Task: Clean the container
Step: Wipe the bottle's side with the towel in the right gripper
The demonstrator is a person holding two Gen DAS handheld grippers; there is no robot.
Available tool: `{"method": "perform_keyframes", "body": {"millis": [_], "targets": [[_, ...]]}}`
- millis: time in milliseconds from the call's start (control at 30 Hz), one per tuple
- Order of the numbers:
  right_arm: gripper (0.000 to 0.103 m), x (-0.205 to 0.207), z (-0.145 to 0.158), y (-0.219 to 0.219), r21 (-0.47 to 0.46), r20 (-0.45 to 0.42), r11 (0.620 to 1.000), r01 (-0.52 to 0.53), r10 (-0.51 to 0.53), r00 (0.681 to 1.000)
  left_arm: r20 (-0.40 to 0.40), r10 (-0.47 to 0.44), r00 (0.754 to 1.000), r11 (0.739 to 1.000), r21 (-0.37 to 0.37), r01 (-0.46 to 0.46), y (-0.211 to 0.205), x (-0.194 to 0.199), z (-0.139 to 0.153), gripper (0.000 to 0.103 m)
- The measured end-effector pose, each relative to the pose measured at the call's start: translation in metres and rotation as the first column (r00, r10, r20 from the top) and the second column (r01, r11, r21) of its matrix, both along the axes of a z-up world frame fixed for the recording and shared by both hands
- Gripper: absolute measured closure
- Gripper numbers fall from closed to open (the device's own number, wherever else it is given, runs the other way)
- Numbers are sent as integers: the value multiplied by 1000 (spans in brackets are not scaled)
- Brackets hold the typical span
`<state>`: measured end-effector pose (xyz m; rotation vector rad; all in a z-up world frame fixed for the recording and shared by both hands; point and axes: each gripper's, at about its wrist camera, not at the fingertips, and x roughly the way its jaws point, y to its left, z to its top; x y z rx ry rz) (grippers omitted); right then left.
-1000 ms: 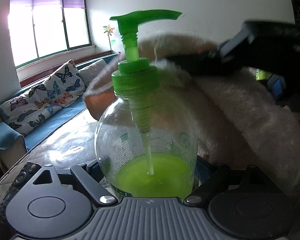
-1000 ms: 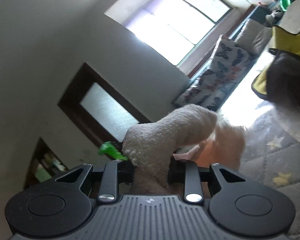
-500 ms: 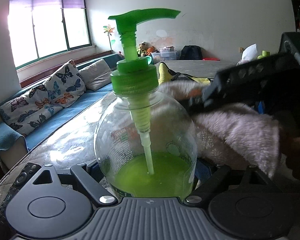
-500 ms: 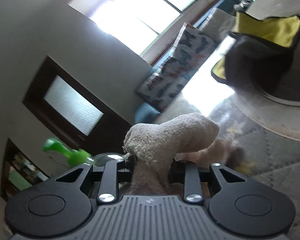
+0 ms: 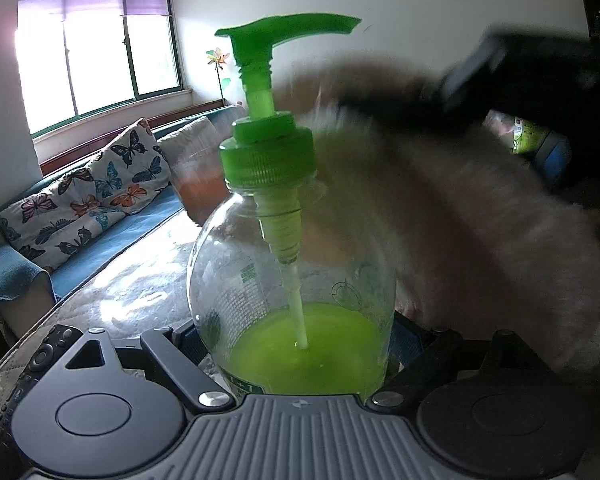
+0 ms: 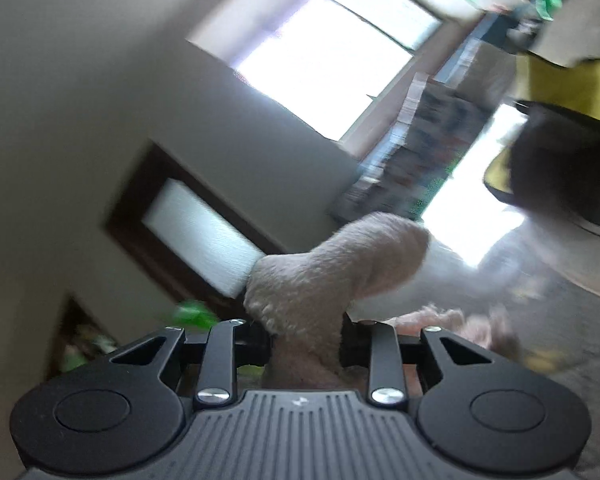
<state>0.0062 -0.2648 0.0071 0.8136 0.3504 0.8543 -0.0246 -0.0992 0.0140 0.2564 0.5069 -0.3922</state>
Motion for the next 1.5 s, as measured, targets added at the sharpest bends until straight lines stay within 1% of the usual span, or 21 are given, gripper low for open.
{"method": "perform_keyframes", "body": {"millis": [67,167,267,400,500,633,733,800,867,967,1100,1167,1233,1300,1367,1433,1500], "targets": [[74,-2,1,3,11,23,999,-32,32,999,-1,0,1000,1000,-1,0,0,0,0,13],[74,-1,-1,7,-23,5,999,-29,29,1000,-2,1,1000,1000,-1,-1,1,2,-1,13],[74,5,-4,5,-54,-42,999,-2,0,999,-2,2,1000,1000,-2,-2,0,1,0,13],[73,12,-13,4,-67,-114,998,17,-25,993,-1,-1,1000,1000,-1,1,5,2,-3,13],[73,17,-17,3,-62,-146,998,22,-31,989,0,0,1000,1000,1,0,6,3,-3,13],[73,23,-21,3,-87,-175,995,37,-52,983,0,0,1000,1000,5,0,6,3,-3,13],[73,31,-26,3,-116,-217,992,43,-67,974,-2,1,1000,1000,8,-1,7,4,-4,12],[73,34,-30,5,-151,-248,988,44,-80,965,-3,2,1000,1000,13,-2,6,4,-4,12],[73,34,-30,7,-182,-257,982,45,-91,962,-6,2,1000,1000,17,-2,6,5,-5,12],[73,33,-29,11,-225,-252,973,51,-108,962,-19,5,1000,1000,27,-4,5,7,-6,12],[73,24,-24,11,-229,-213,971,68,-118,970,-37,8,999,999,46,-7,3,10,-8,12],[73,20,-20,8,-201,-171,977,78,-113,979,-42,9,999,999,48,-7,2,11,-9,12],[73,14,-14,5,-144,-124,987,74,-92,988,-48,8,999,999,47,-6,3,12,-10,12],[73,6,-7,2,-71,-48,996,49,-53,997,-52,8,999,999,43,-6,3,12,-10,12],[73,-3,-2,1,-29,16,999,14,-13,1000,-53,8,999,999,41,-5,3,12,-11,12],[73,-4,-2,6,-36,25,999,-9,10,1000,-55,7,998,999,39,-5,3,13,-11,12],[73,-2,-4,9,-63,7,998,-5,6,1000,-57,5,998,999,37,-3,3,13,-11,12]]}}
